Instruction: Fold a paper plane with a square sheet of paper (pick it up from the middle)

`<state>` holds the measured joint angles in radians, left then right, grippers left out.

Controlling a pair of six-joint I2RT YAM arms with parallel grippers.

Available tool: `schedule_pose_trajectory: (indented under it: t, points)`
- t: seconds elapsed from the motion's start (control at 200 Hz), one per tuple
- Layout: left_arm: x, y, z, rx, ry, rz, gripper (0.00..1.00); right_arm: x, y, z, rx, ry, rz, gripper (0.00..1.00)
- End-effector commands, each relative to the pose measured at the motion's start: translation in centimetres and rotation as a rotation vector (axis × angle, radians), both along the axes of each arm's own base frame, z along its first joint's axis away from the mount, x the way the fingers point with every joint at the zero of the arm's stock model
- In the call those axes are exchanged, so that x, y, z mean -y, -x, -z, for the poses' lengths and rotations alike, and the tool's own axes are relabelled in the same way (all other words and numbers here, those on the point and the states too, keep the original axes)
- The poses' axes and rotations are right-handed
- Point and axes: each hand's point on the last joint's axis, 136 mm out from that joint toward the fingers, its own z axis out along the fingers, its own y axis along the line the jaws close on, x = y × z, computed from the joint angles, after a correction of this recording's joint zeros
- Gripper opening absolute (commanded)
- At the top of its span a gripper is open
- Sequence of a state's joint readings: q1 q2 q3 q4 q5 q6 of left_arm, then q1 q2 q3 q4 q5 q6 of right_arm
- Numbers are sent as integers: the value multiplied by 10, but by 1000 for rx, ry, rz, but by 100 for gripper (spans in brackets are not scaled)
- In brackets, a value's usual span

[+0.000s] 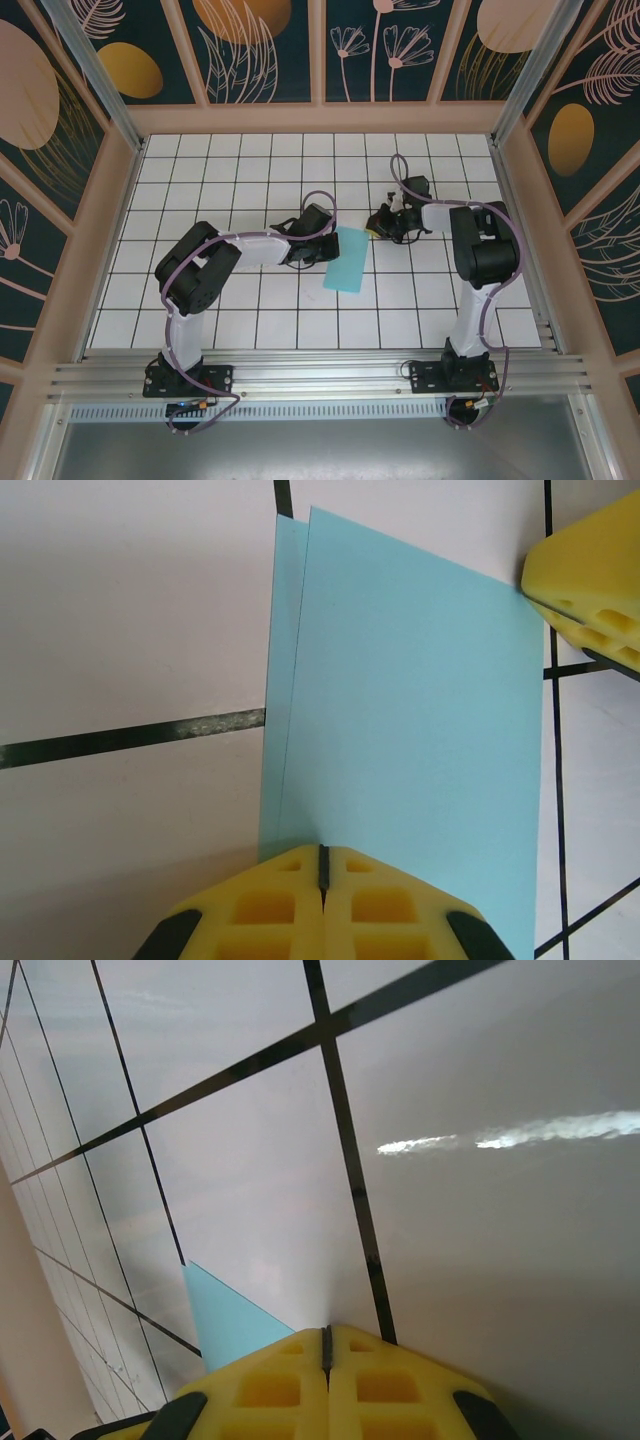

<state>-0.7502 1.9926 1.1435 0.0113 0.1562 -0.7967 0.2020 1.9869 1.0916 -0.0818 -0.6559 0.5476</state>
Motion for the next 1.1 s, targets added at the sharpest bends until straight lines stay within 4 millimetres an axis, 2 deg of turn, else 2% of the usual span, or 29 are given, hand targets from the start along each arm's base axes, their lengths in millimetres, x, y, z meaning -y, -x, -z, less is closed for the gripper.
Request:
schedule_pose_trajectory:
  t: [0.0,0.095,0.175,0.245,0.305,0.425,0.595,0.666,0.696,0.836,1.096]
  points:
    - [-17,16,16,-71,-78,0,0,8,4,18,-34,71,-7,1]
    - [-15,14,7,-56,-60,-2,0,8,-5,-6,24,81,-19,3]
    - [-12,12,-8,-31,-29,-5,4,11,-9,-29,71,97,-26,7]
    - [-11,10,-24,2,1,-9,9,14,-5,-45,105,109,-21,14]
    - [-12,9,-37,32,19,-16,16,18,2,-52,107,121,-2,14]
    - [-17,12,-55,72,56,-26,31,18,28,-50,82,87,20,16]
    - [-19,20,-59,69,111,-25,44,13,63,-45,61,55,44,21]
    - [-13,19,-65,63,158,-12,45,8,75,-42,48,45,32,22]
    - [-16,24,-55,37,162,-12,45,5,78,-42,45,43,25,22]
    - [-16,24,-50,3,230,-18,46,-6,94,-35,31,44,3,22]
    - [-17,21,-44,-29,253,-18,48,-13,102,-30,16,21,-16,23]
